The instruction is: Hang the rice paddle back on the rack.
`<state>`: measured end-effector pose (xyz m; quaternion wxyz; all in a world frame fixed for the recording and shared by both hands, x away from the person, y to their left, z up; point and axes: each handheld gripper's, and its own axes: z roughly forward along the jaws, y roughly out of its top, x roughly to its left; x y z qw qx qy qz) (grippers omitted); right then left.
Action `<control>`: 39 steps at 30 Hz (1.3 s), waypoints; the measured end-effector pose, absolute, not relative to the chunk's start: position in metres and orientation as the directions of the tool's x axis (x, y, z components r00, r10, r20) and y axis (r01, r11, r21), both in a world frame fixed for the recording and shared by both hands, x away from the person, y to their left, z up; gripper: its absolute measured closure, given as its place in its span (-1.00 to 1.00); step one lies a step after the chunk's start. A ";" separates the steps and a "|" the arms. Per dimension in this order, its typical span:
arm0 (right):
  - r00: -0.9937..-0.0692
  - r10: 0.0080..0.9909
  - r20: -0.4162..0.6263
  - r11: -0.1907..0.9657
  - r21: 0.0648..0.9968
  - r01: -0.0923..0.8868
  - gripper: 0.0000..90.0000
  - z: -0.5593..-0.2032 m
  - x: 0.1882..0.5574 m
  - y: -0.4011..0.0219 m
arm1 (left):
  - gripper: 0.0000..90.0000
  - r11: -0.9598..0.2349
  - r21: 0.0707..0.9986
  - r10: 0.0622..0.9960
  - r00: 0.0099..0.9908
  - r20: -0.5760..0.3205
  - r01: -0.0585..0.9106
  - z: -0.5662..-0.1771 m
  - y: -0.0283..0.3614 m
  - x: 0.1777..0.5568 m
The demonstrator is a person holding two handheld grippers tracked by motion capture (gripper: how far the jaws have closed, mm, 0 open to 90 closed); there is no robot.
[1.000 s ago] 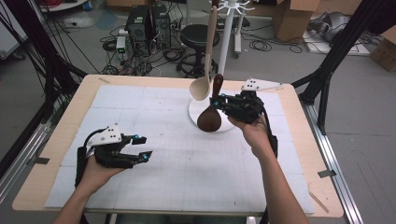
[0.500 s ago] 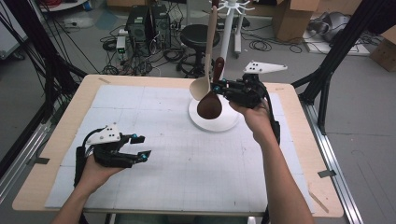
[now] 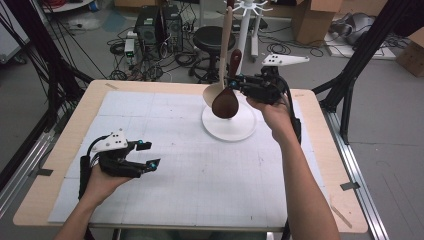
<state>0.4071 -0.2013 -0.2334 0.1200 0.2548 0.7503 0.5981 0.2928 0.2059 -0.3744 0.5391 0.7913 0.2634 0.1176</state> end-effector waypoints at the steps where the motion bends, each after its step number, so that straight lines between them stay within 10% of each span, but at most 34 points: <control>1: -0.840 0.529 0.121 0.153 0.960 0.235 0.70 -0.232 0.408 -0.202 | -0.35 -0.279 0.915 0.543 0.834 -0.100 0.291 -0.374 0.206 0.293; 39: -0.817 0.568 0.102 0.135 0.967 0.215 0.70 -0.178 0.440 -0.203 | -0.49 -0.271 0.914 0.563 0.820 -0.103 0.301 -0.375 0.208 0.295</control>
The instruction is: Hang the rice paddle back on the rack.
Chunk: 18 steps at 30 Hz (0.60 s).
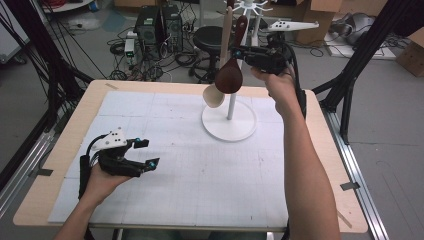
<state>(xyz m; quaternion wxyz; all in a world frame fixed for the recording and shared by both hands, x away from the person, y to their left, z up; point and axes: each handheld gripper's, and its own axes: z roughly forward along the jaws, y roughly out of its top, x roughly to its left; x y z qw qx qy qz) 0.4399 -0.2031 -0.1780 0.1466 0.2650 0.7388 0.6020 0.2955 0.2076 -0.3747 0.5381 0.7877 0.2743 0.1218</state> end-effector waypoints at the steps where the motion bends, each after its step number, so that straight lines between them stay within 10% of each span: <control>1: -0.817 0.567 0.102 0.137 0.967 0.216 0.70 -0.176 0.440 -0.202 | -0.49 -0.272 0.914 0.563 0.820 -0.101 0.300 -0.375 0.208 0.296; 18: -0.786 0.607 0.121 0.128 0.961 0.246 0.70 -0.171 0.449 -0.203 | -0.48 -0.271 0.916 0.562 0.821 -0.099 0.296 -0.374 0.208 0.295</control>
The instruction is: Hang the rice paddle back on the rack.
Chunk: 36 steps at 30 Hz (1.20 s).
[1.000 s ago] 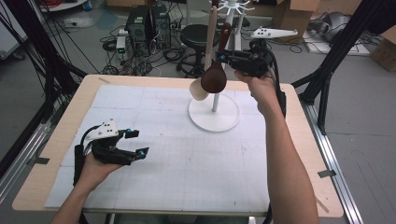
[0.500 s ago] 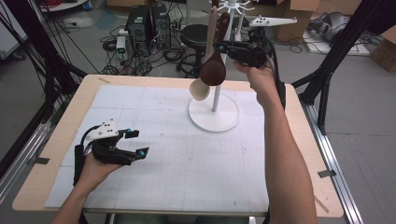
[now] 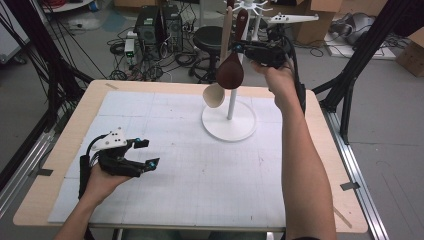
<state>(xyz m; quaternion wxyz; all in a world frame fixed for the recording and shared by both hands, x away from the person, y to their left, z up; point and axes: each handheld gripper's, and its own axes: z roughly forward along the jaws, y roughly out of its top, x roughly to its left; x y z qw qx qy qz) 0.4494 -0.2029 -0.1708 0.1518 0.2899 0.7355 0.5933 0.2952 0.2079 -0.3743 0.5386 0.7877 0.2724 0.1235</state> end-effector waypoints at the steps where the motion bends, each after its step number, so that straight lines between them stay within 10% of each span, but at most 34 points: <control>1: -0.785 0.607 0.119 0.130 0.960 0.246 0.70 -0.171 0.450 -0.203 | -0.48 -0.270 0.916 0.563 0.820 -0.101 0.298 -0.374 0.208 0.295; 21: -0.751 0.646 0.140 0.086 0.964 0.253 0.49 -0.175 0.444 -0.215 | -0.49 -0.277 0.914 0.561 0.823 -0.096 0.296 -0.374 0.207 0.294; 36: -0.756 0.640 0.138 0.083 0.966 0.246 -0.19 -0.194 0.412 -0.225 | -0.55 -0.280 0.909 0.568 0.816 -0.102 0.308 -0.375 0.205 0.294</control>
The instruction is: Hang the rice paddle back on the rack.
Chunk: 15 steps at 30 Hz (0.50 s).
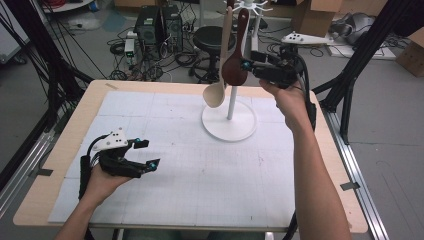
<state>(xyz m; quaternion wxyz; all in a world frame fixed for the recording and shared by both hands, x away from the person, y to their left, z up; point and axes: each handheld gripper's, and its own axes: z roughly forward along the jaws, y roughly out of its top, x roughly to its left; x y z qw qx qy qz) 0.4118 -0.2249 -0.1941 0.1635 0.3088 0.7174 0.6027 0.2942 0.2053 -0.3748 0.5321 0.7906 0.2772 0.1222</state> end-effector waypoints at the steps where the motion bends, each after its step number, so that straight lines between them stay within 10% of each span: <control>1: -0.760 0.637 0.131 0.093 0.965 0.244 -0.22 -0.196 0.410 -0.224 | -0.55 -0.280 0.908 0.570 0.815 -0.102 0.310 -0.375 0.205 0.294; 15: -0.790 0.594 0.151 0.114 0.957 0.268 -0.51 -0.227 0.387 -0.221 | -0.60 -0.283 0.904 0.582 0.806 -0.105 0.321 -0.376 0.205 0.295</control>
